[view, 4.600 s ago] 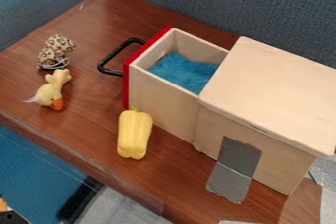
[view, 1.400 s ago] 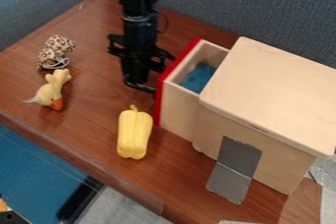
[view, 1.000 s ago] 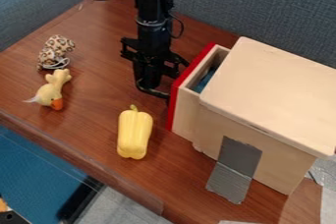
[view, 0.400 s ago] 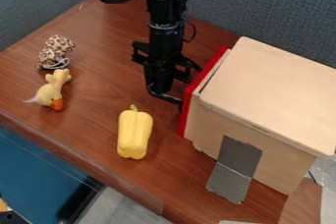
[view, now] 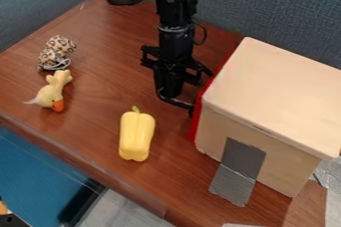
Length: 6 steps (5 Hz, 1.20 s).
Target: Close the drawer.
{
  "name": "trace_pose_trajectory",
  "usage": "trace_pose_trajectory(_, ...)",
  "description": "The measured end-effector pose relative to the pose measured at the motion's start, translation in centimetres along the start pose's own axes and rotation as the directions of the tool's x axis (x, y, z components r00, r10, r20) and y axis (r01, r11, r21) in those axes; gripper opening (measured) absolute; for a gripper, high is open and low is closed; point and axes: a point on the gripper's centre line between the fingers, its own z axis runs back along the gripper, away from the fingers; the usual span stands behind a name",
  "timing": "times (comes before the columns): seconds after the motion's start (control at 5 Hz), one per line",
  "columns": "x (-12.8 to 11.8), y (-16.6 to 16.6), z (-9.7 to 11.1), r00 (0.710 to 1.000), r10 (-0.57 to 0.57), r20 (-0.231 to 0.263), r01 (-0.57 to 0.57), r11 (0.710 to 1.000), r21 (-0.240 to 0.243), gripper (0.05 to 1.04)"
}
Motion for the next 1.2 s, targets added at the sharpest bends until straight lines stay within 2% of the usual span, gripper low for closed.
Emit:
trace_pose_trajectory(0.2,0.1,-0.4,0.0,1.000,-0.002,-0.001,0.002,1.000,-0.006,0.130)
trace_pose_trajectory(0.4,0.0,-0.4,0.0,1.000,-0.005,-0.004,0.005,1.000,-0.006,0.175)
trace_pose_trajectory(0.6,-0.1,-1.8,-0.2,0.998,-0.061,-0.027,0.061,0.998,0.007,0.412)
trace_pose_trajectory(0.8,-0.1,-1.9,0.0,0.998,-0.056,-0.020,0.056,0.998,0.011,0.718)
trace_pose_trajectory(1.0,0.2,-2.1,2.3,0.997,-0.066,0.038,0.066,0.998,0.009,0.975)
trace_pose_trajectory(1.2,0.2,-0.8,4.9,0.995,-0.026,0.096,0.025,1.000,0.009,1.005)
